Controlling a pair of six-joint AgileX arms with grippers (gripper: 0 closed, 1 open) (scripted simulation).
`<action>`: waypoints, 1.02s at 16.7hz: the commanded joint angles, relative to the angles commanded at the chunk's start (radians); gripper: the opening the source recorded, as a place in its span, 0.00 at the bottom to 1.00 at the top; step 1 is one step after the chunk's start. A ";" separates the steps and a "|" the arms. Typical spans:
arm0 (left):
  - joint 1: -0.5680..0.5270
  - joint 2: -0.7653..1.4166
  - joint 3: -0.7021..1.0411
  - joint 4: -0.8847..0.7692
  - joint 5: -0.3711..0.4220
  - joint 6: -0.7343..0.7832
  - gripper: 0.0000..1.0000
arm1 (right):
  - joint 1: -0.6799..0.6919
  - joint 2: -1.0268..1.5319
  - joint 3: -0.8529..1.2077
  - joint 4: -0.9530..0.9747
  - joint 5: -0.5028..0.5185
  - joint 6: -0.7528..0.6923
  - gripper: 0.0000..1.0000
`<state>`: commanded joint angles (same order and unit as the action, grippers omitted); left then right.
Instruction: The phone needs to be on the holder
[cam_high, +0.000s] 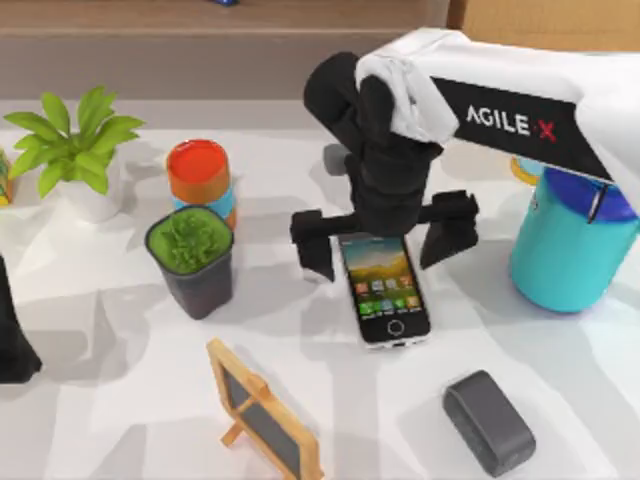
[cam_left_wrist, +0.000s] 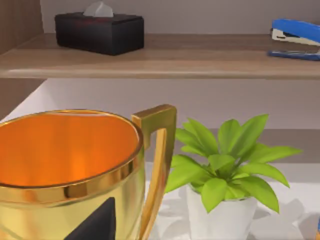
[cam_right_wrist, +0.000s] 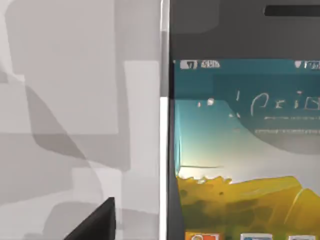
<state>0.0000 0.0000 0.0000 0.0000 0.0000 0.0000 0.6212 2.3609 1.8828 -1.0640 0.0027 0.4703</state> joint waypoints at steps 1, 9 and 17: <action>0.000 0.000 0.000 0.000 0.000 0.000 1.00 | 0.000 0.013 -0.025 0.040 0.000 0.000 1.00; 0.000 0.000 0.000 0.000 0.000 0.000 1.00 | 0.000 0.036 -0.070 0.099 0.000 0.001 0.85; 0.000 0.000 0.000 0.000 0.000 0.000 1.00 | 0.000 0.036 -0.070 0.099 0.000 0.001 0.25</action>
<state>0.0000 0.0000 0.0000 0.0000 0.0000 0.0000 0.6215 2.3970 1.8129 -0.9647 0.0032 0.4711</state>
